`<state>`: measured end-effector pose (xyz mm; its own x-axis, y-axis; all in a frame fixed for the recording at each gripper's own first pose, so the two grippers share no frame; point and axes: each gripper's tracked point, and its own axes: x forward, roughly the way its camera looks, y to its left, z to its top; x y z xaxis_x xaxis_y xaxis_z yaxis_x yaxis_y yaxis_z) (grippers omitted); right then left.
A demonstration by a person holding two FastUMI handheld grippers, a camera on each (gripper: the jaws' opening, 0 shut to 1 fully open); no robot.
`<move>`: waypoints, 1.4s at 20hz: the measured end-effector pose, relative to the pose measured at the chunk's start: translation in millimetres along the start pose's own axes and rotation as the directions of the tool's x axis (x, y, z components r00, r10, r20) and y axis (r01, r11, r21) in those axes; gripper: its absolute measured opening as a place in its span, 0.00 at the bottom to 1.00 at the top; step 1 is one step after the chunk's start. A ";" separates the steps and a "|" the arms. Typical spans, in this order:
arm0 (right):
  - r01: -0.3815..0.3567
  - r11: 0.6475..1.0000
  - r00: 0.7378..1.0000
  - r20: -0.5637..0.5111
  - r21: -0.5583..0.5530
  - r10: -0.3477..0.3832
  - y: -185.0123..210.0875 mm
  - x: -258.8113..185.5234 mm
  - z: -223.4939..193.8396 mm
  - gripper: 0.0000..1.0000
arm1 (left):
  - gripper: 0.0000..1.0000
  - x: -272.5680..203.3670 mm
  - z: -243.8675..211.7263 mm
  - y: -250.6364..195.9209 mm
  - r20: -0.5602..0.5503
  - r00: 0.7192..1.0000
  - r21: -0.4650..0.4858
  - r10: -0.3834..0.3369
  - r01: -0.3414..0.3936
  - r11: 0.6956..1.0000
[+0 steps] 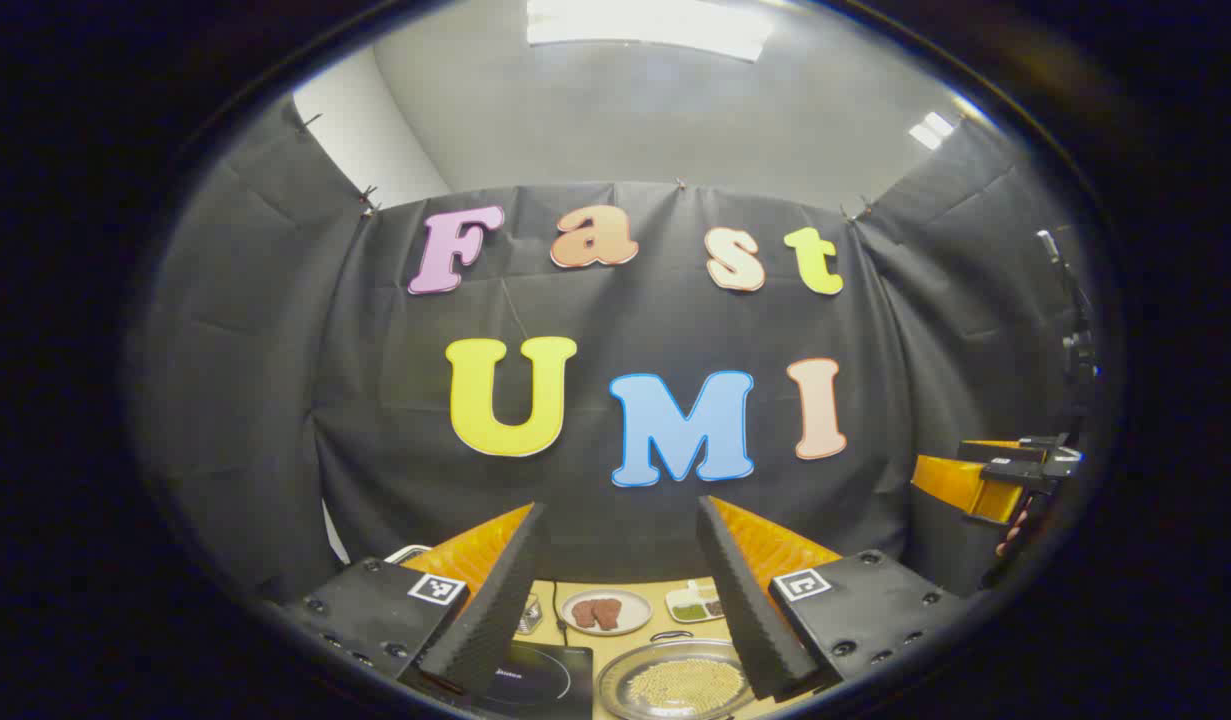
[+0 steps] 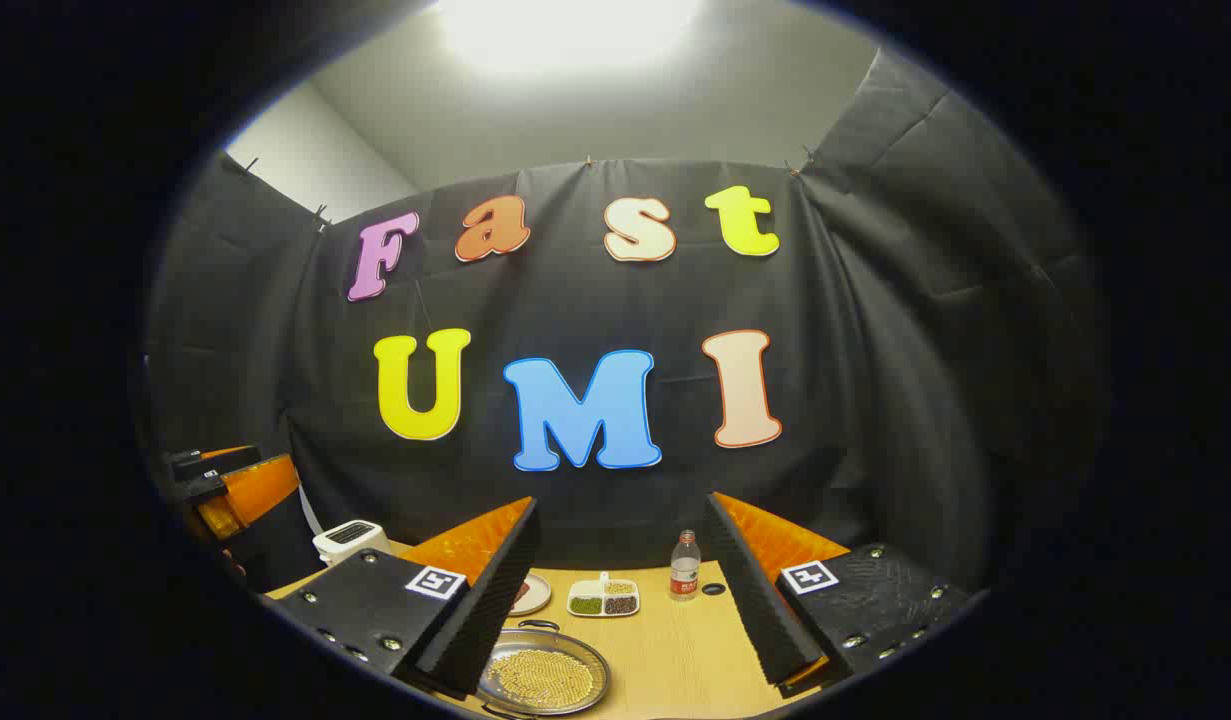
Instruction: First push the handle of the pot to place it horizontally, then grasp the pot with both hands and set it on the induction cooktop.
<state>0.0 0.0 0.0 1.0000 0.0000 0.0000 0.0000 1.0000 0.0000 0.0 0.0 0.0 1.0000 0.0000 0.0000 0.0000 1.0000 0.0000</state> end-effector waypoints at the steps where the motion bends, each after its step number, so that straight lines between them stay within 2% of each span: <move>1: 0.012 1.000 1.000 -0.005 0.002 -0.012 1.8 1.0 -0.3 0.99 | 0.96 2.0 1.6 1.6 0.003 1.000 0.002 -0.006 0.006 1.000; 3: 0.027 0.999 1.000 -0.007 0.020 -0.027 8.2 -0.5 0.3 0.99 | 0.99 4.8 -0.9 1.6 -0.005 0.999 -0.015 -0.038 0.038 0.999; 4: 0.033 0.999 0.999 0.000 0.019 -0.033 11.1 -0.4 2.7 0.99 | 0.93 7.2 3.1 5.9 0.006 0.999 -0.021 -0.046 0.046 0.999; 5: 0.039 0.999 0.999 0.007 0.013 -0.039 13.3 0.1 3.2 0.99 | 0.99 9.4 4.9 11.3 0.011 0.999 -0.023 -0.044 0.045 0.999; 14: 0.041 0.999 0.999 0.011 -0.001 -0.041 31.6 6.1 -1.8 0.99 | 0.99 18.5 5.1 29.8 0.022 0.998 -0.025 -0.053 0.053 0.998; 24: 0.026 0.999 0.997 -0.075 0.021 -0.024 42.5 12.3 -37.2 0.99 | 0.99 17.2 -6.9 33.8 0.001 0.998 -0.014 -0.063 0.063 0.998; 27: 0.024 1.000 0.994 -0.107 0.018 -0.022 46.5 11.3 -52.3 0.86 | 0.99 16.7 -9.4 36.9 -0.005 0.998 -0.021 -0.059 0.059 0.998; 28: 0.014 1.000 0.993 -0.115 0.020 -0.012 49.1 10.8 -55.6 0.72 | 0.99 16.2 -11.3 38.4 -0.006 0.998 -0.022 -0.058 0.058 0.998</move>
<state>10.8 49.1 -55.6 0.9933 -0.0121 -0.1148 0.0145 0.9997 0.0195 16.2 38.4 -11.3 0.9983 -0.0584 -0.0060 0.0582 0.9981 -0.0221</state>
